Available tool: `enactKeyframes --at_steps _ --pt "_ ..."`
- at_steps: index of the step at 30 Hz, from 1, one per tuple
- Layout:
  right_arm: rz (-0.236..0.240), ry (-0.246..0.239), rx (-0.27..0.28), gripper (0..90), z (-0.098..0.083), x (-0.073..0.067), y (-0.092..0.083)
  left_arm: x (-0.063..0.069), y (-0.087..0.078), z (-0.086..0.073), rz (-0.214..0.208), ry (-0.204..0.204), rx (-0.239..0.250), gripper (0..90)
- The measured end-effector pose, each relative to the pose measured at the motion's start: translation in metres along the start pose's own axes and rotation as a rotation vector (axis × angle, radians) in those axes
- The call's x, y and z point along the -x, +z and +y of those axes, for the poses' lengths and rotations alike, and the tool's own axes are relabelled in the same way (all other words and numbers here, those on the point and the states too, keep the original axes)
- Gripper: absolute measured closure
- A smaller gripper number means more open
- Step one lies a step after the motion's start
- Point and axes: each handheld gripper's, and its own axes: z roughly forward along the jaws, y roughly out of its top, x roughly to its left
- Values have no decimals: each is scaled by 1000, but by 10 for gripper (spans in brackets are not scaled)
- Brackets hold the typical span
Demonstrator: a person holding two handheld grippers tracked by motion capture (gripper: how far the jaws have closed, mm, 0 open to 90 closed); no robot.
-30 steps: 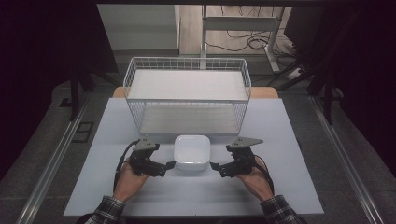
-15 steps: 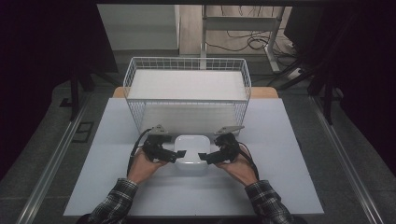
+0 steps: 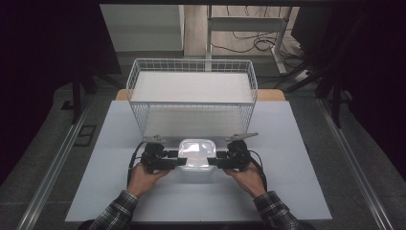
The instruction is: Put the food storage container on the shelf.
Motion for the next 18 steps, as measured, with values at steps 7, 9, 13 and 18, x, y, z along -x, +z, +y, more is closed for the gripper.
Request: enactKeyframes --at_steps 7,9,13,18 --pt "-12 46 44 658 -5 -6 -11 4 -10 -6 5 -36 38 652" --pt "-26 48 60 692 -5 -8 -13 6 -13 -8 24 -55 74 690" --pt "-49 47 92 780 -7 -9 -15 6 -13 -11 53 -57 99 787" --pt "-83 16 115 782 -8 -13 -14 8 -12 -9 85 -47 115 788"
